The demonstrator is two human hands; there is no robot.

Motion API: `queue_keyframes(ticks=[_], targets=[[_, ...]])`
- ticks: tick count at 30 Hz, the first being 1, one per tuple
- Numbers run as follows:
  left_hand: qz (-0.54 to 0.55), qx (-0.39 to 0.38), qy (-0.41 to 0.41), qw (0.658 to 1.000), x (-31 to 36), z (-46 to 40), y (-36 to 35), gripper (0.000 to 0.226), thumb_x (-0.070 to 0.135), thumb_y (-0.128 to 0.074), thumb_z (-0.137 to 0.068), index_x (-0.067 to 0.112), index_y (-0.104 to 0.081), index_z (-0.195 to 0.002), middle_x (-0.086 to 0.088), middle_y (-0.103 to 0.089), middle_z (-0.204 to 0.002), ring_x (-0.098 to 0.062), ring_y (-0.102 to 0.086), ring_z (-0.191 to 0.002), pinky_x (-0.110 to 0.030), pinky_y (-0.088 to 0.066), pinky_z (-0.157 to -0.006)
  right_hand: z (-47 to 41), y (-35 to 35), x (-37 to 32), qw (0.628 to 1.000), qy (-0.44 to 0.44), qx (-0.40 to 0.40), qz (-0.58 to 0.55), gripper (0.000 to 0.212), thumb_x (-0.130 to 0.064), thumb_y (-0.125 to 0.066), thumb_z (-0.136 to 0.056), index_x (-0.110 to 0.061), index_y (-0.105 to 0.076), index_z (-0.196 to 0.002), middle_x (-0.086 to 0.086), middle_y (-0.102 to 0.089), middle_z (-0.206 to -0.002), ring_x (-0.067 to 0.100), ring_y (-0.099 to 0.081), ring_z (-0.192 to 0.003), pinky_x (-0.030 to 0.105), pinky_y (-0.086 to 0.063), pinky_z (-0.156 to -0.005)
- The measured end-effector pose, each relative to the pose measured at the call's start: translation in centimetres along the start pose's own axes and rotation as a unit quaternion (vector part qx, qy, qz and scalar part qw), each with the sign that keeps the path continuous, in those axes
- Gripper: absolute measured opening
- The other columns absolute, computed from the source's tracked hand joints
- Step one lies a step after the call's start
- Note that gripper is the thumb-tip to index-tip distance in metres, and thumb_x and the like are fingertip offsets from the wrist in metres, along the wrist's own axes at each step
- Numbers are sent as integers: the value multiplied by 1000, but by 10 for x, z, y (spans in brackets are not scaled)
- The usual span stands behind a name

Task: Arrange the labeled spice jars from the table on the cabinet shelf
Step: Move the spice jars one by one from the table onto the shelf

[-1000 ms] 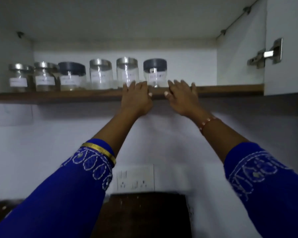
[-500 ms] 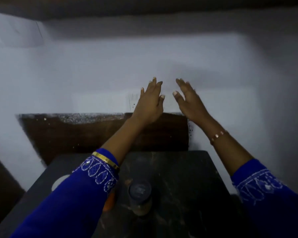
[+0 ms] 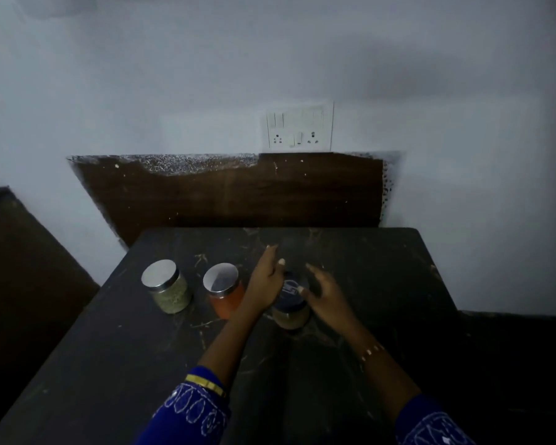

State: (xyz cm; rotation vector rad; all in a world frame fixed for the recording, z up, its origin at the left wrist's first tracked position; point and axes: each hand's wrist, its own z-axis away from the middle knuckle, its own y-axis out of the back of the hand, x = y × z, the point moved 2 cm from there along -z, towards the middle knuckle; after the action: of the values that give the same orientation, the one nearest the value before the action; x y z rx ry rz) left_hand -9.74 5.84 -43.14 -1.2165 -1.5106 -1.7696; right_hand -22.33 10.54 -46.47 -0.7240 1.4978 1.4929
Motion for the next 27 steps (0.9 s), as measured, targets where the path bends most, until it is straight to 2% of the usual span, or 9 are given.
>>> queue_keyframes(ticks=[3,5,6,9,12,17,21,24,27], targets=[[51,-30,65,996,-28,5,-9,48,18,-37,-98,10,-24,-143,-15,-29,-150,-24,-32,-137,-26,-27,-108,9,-21,13,999,2,-28,31,57,-15,-58,-89,-19,-36,-142,10,-21,-154,25,-26,-141,36,-28,-115],[55,-33,85,994,-40,6,-14,49,17,-38,-97,9,-24,-143,-16,-31,-149,-25,-34,-136,-33,-29,-112,15,-32,18,998,7,-36,57,57,-9,-57,-88,-16,-38,-141,11,-16,-155,25,-24,-141,21,-24,-111],[57,-27,86,994,-44,7,-16,49,15,-39,-96,9,-25,-143,-15,-32,-149,-24,-34,-135,-29,-28,-109,17,-36,20,997,11,-30,72,56,-7,-57,-88,-13,-38,-141,10,-14,-155,25,-24,-141,15,-21,-107],[85,-12,85,993,-52,7,-18,48,12,-39,-96,9,-26,-142,-14,-33,-148,-23,-36,-134,-23,-31,-99,24,-45,26,995,13,28,93,53,-9,-59,-85,-13,-44,-136,10,-23,-153,23,-33,-137,22,-30,-107],[103,-1,77,992,-56,9,-17,45,9,-39,-96,9,-32,-140,-13,-38,-146,-22,-40,-132,-25,-35,-100,30,-50,29,990,22,85,107,44,-18,-71,-76,-11,-54,-116,9,-41,-135,21,-52,-116,22,-44,-91],[171,-5,116,978,-65,25,-12,38,5,-38,-95,3,-44,-133,-15,-49,-136,-22,-48,-123,-31,-41,-102,32,-47,28,985,21,148,87,42,-20,-81,-63,-17,-43,-80,2,-45,-94,16,-49,-83,10,-30,-62],[239,-29,169,956,-73,44,-14,35,3,-36,-95,1,-47,-129,-16,-52,-133,-16,-50,-111,-27,-41,-94,36,-38,28,982,2,177,67,43,-23,-85,-58,-17,-44,-72,-2,-48,-82,12,-46,-73,5,-35,-58],[277,-52,185,941,-72,46,-12,35,7,-35,-97,4,-47,-129,-13,-53,-131,-18,-53,-111,-29,-45,-94,40,-26,24,981,-47,190,6,39,-27,-86,-58,-18,-50,-71,-3,-58,-80,9,-55,-74,13,-43,-60],[289,-79,161,940,-64,39,-1,31,15,-36,-97,13,-54,-122,-2,-59,-116,-11,-58,-99,-18,-49,-73,43,-13,9,974,-59,193,-100,37,-20,-85,-60,-23,-50,-69,-8,-63,-81,4,-61,-79,16,-52,-62]])
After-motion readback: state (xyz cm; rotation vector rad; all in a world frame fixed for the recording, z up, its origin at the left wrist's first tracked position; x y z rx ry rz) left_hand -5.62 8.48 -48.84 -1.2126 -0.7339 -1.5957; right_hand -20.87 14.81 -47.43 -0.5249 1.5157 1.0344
